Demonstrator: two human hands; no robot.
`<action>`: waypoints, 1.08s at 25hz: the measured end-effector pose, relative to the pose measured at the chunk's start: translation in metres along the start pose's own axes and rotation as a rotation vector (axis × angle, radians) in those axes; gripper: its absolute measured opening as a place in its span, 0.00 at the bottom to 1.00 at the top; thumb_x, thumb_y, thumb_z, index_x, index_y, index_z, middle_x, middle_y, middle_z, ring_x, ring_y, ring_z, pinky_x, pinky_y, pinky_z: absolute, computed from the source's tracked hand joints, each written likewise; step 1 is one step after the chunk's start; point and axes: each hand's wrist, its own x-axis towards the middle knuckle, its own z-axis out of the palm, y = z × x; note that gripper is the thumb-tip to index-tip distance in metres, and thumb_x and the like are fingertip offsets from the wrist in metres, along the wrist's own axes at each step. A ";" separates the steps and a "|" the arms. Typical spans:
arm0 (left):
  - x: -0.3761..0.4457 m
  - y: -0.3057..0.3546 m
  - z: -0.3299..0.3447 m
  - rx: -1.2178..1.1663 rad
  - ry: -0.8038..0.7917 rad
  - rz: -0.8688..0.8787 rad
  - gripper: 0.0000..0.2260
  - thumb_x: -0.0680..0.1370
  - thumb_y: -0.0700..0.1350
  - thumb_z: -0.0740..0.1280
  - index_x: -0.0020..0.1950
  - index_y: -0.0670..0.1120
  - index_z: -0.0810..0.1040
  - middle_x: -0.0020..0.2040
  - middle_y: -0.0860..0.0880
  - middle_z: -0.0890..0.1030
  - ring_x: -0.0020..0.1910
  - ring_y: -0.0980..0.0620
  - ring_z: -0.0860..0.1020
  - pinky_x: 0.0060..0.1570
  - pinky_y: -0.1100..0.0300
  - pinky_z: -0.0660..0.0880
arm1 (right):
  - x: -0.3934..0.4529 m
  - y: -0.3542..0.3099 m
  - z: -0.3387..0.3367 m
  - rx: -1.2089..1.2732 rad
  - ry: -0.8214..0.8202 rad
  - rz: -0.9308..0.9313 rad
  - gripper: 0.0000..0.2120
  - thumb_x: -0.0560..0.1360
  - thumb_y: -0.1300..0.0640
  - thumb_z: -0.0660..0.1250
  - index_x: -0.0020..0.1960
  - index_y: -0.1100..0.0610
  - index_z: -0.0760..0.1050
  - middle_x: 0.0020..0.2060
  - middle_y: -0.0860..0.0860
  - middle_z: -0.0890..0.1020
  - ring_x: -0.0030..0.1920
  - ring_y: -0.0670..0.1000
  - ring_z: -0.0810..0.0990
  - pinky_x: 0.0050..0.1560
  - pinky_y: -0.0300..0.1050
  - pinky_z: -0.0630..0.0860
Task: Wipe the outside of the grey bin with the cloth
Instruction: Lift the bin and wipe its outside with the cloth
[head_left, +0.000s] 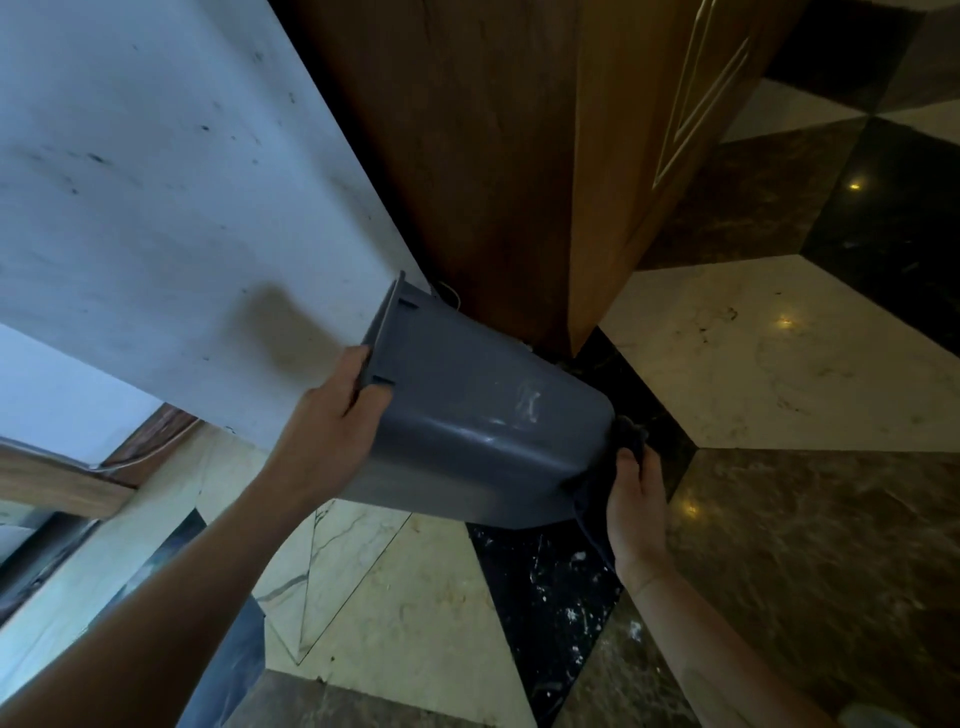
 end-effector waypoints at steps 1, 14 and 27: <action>0.002 0.000 0.002 -0.019 0.006 -0.017 0.15 0.75 0.51 0.54 0.61 0.57 0.68 0.44 0.47 0.80 0.39 0.48 0.77 0.34 0.55 0.72 | 0.000 0.001 0.000 -0.032 -0.002 -0.029 0.17 0.84 0.51 0.55 0.71 0.49 0.69 0.62 0.53 0.78 0.62 0.57 0.77 0.65 0.61 0.73; -0.014 0.005 0.026 -0.211 0.109 -0.005 0.17 0.75 0.49 0.52 0.61 0.57 0.72 0.45 0.61 0.78 0.43 0.61 0.75 0.37 0.58 0.70 | 0.022 -0.031 0.015 -0.146 -0.024 -0.180 0.18 0.84 0.47 0.53 0.71 0.46 0.71 0.57 0.38 0.78 0.62 0.45 0.74 0.58 0.33 0.70; -0.032 0.044 0.046 -0.110 0.110 0.109 0.27 0.73 0.50 0.54 0.73 0.57 0.66 0.29 0.58 0.78 0.33 0.61 0.79 0.21 0.60 0.72 | -0.057 -0.109 0.090 -0.483 -0.260 -0.712 0.24 0.83 0.43 0.45 0.79 0.41 0.53 0.79 0.40 0.59 0.79 0.44 0.49 0.77 0.43 0.38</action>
